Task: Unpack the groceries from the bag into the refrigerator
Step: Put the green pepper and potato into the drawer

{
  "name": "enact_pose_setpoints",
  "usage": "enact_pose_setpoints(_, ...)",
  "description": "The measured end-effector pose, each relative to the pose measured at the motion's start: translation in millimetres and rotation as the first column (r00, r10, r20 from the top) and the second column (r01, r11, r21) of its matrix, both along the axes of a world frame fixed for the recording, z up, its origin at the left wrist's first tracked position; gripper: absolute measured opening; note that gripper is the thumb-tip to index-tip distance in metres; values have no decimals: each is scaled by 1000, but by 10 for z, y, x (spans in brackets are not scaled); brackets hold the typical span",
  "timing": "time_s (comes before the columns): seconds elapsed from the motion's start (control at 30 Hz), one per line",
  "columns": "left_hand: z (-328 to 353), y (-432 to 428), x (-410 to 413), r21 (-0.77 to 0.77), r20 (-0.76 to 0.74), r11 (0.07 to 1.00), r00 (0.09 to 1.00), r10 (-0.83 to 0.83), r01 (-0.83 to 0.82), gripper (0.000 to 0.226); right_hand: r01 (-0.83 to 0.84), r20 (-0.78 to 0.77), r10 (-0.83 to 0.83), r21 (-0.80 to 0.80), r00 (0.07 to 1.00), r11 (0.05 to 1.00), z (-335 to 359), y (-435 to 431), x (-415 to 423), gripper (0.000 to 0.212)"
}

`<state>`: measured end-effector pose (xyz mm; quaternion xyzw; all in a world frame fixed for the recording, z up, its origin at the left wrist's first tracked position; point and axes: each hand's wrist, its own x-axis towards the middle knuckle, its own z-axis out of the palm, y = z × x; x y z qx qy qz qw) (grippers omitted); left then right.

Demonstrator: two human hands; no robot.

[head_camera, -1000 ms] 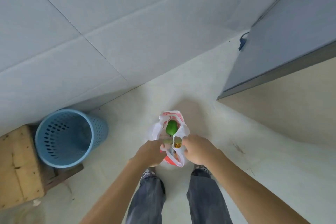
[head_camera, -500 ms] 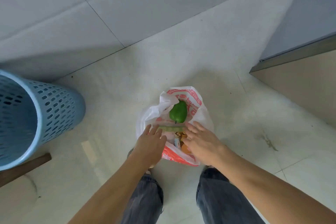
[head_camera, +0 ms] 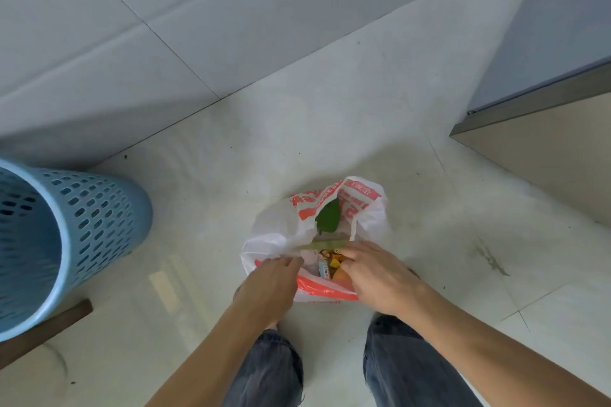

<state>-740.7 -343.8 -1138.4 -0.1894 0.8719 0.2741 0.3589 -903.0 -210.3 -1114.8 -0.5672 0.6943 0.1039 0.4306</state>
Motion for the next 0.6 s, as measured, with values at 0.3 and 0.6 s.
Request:
enact_pose_setpoints(0.3, -512, 319, -387, -31, -19, 996, 996, 86, -86, 33, 166, -45, -163, 423, 986, 891, -510, -89, 288, 27)
enact_pose_setpoints(0.6, -726, 385, -850, -231, -229, 958, 966, 117, -170, 69, 236, -104, -214, 324, 971, 916, -814, 129, 492, 33)
